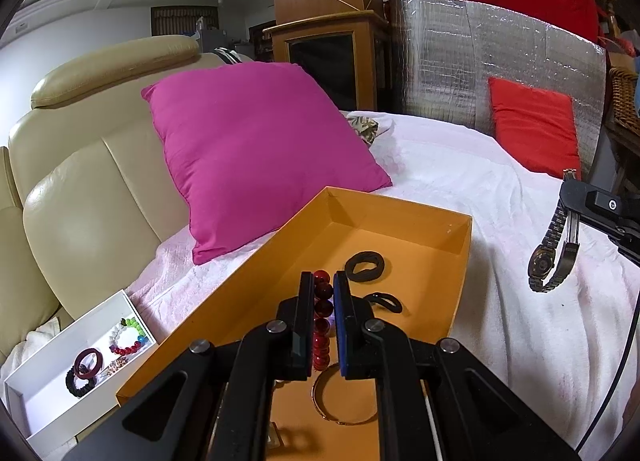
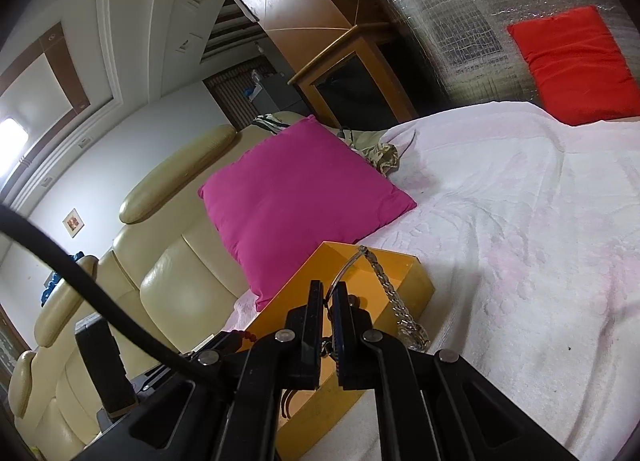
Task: Organize jewelry
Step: 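Lift the red bracelet and the watch and carry both toward the orange box, then lower the red bracelet with the left tool while the right tool lowers the watch into the box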
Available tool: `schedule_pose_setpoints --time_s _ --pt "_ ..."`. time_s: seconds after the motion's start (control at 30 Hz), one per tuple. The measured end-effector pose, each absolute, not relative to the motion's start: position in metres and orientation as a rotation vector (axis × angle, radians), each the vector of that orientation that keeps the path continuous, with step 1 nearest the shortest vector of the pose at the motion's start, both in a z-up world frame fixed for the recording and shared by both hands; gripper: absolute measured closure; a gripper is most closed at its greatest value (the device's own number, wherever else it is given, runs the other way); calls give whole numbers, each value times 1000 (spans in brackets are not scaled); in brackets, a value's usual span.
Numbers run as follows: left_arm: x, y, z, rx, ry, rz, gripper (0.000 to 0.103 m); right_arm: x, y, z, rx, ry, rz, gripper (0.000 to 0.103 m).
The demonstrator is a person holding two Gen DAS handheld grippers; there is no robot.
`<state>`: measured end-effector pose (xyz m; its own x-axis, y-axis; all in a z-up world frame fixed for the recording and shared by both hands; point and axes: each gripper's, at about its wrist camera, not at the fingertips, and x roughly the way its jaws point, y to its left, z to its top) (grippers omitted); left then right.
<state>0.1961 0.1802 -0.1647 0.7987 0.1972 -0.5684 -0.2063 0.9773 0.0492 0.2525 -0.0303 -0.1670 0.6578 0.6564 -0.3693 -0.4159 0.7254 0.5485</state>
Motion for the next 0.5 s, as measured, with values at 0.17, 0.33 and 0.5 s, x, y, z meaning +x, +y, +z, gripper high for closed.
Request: schedule_pose_setpoints --time_s 0.17,0.33,0.5 --pt "198 181 -167 -10 617 228 94 258 -27 -168 448 593 640 97" --pt "201 182 -169 -8 626 234 94 264 -21 -170 442 599 646 97" --pt "203 183 -171 2 632 244 94 272 -16 -168 440 595 653 97"
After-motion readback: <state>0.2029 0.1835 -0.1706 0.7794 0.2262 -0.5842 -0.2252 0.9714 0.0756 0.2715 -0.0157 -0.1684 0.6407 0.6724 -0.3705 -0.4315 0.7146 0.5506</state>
